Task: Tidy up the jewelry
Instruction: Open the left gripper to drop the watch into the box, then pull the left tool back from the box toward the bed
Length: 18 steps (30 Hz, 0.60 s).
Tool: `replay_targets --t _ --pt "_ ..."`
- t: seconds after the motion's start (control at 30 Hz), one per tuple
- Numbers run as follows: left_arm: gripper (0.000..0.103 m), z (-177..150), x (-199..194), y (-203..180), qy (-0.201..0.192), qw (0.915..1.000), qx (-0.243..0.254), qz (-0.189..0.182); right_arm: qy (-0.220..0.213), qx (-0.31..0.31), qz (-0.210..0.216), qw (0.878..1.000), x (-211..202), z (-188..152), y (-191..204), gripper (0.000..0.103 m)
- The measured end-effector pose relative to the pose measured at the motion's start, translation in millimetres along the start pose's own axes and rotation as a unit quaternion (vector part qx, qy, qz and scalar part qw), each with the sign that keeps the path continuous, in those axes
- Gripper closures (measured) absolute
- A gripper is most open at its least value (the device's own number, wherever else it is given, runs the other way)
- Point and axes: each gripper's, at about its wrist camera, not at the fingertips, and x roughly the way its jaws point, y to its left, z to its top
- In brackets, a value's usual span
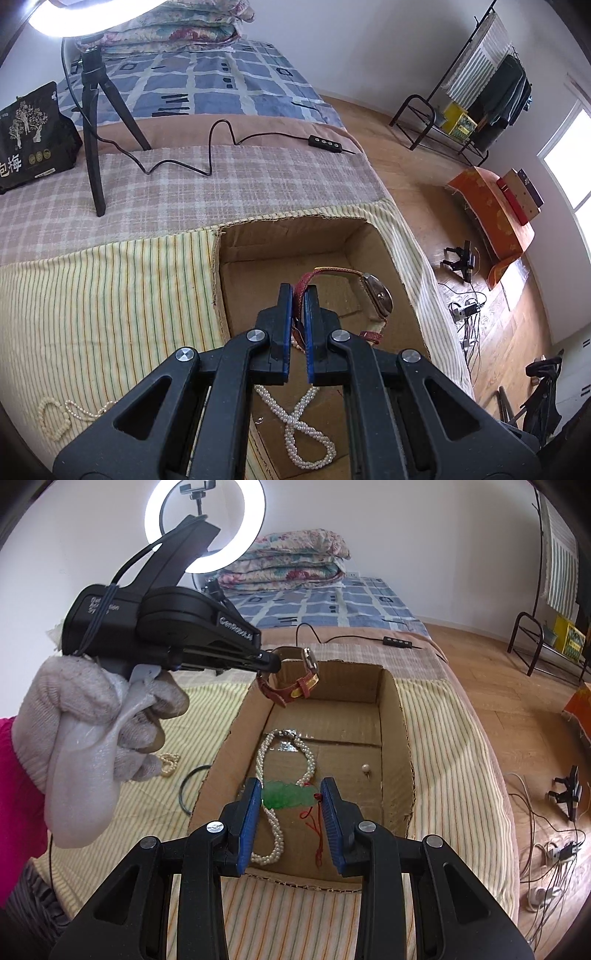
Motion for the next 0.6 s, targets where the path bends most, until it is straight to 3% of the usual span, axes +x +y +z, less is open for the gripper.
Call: replay_targets --t 0.2,0.27,0.33,0.4,0.6 --pt "0.098 4.8 13.0 -4.2 0.008 1.0 0.002 0.003 0.004 0.0 -0.003 1.0 1.8 0.0 1.5 0.071" --pt "0.087 5.5 13.8 -3.5 0.009 1.0 0.0 0.003 0.007 0.0 -0.005 1.0 3.1 0.8 3.3 0.071" --pt "0.077 7.0 11.3 -1.9 0.005 1.0 -0.004 0.004 0.011 -0.004 -0.009 1.0 3.7 1.5 6.1 0.061" --pt "0.075 8.6 7.4 0.3 0.0 1.0 -0.004 0.008 0.01 -0.01 -0.017 1.0 3.8 1.5 8.4 0.046" --pt "0.075 8.7 -9.5 6.7 -0.009 0.9999 -0.005 0.012 0.001 -0.015 -0.015 1.0 -2.6 3.4 13.5 0.046"
